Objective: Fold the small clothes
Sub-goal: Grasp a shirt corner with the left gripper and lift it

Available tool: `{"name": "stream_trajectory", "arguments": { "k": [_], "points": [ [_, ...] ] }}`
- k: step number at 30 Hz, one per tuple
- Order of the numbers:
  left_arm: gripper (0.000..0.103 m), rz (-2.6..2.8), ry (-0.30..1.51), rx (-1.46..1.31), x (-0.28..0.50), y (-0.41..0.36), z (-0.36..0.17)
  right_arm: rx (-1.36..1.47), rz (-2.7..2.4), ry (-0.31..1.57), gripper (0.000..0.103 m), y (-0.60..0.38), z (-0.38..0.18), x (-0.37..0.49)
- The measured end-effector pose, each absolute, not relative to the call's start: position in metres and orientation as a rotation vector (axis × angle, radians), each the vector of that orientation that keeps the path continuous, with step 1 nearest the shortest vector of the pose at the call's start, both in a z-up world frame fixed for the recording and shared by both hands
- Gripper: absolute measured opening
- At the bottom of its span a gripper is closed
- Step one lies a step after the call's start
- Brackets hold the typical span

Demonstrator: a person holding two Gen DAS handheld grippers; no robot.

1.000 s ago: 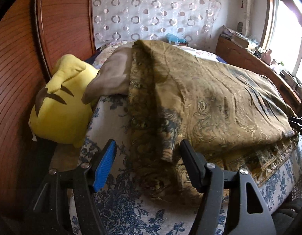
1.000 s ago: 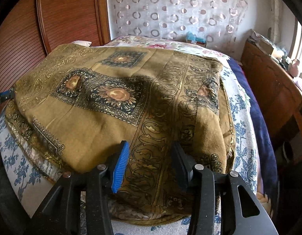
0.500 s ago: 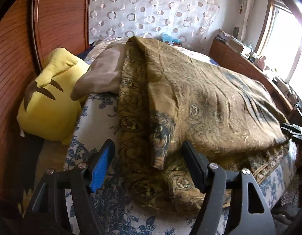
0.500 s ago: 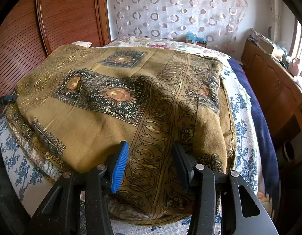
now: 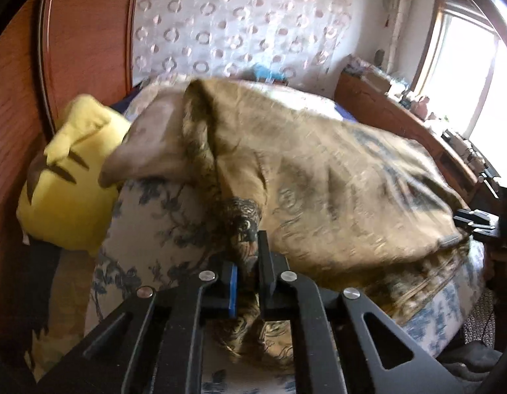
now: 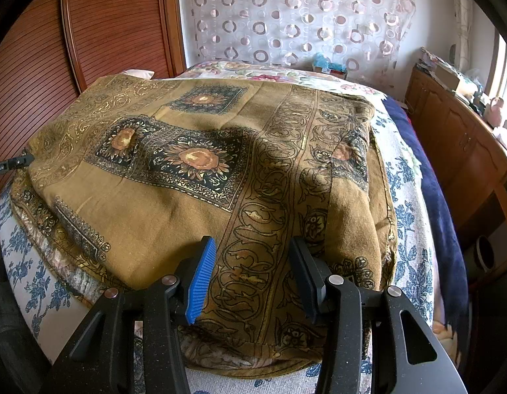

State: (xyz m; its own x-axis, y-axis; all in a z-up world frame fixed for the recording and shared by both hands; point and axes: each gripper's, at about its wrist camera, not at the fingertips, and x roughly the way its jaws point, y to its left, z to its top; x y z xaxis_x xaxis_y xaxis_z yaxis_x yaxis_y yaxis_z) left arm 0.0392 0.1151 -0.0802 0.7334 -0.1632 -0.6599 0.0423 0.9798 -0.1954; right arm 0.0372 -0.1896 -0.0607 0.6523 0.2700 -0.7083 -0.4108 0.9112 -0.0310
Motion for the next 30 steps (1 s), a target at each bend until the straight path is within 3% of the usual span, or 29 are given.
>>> {"name": "stream_trajectory", "arguments": {
  "k": [12, 30],
  "points": [
    [0.009, -0.249, 0.553, -0.123, 0.042, 0.070, -0.012, -0.194, 0.391, 0.769, 0.049, -0.189, -0.061, 0.037],
    [0.009, -0.463, 0.463, -0.012, 0.087, -0.027, 0.043, -0.204, 0.396, 0.786, 0.049, -0.189, -0.057, 0.039]
  ]
}}
